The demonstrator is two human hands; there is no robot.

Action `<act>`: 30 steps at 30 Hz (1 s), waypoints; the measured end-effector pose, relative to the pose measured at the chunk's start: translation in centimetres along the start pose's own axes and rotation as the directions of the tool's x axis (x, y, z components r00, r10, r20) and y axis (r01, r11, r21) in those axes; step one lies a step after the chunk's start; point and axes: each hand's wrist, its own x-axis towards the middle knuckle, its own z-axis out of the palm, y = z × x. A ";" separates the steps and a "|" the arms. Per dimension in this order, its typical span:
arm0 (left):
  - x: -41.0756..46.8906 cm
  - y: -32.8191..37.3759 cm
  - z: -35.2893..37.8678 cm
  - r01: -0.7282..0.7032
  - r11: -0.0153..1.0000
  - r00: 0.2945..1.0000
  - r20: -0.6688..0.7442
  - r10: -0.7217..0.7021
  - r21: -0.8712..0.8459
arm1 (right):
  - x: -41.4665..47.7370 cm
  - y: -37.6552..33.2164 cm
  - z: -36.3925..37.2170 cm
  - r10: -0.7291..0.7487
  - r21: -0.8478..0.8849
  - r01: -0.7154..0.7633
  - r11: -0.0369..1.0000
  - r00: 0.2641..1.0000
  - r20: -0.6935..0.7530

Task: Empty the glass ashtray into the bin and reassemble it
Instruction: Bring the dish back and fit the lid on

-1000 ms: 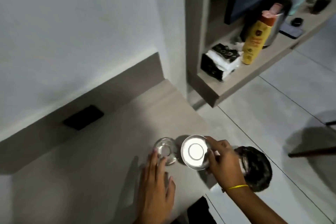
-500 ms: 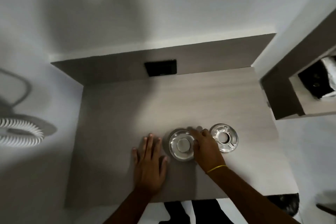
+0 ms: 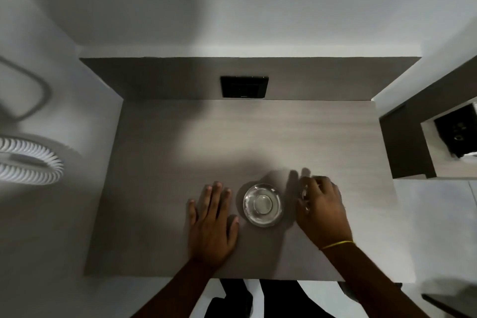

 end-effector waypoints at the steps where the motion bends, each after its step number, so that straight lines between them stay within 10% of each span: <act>1: 0.0 0.0 0.0 -0.002 1.000 1.000 -0.001 0.002 0.002 | 0.1 0.3 -0.4 0.022 -0.065 -0.020 0.998 0.999 0.031; 15: 0.0 -0.2 0.2 0.000 1.000 1.000 0.012 0.001 -0.020 | 0.4 -0.8 -2.0 0.161 -0.144 -0.133 0.981 0.964 0.209; 30: -0.5 -1.4 1.0 0.013 1.000 0.999 0.046 -0.012 -0.023 | -1.8 -9.6 3.2 -0.147 -0.148 0.200 0.969 0.941 0.306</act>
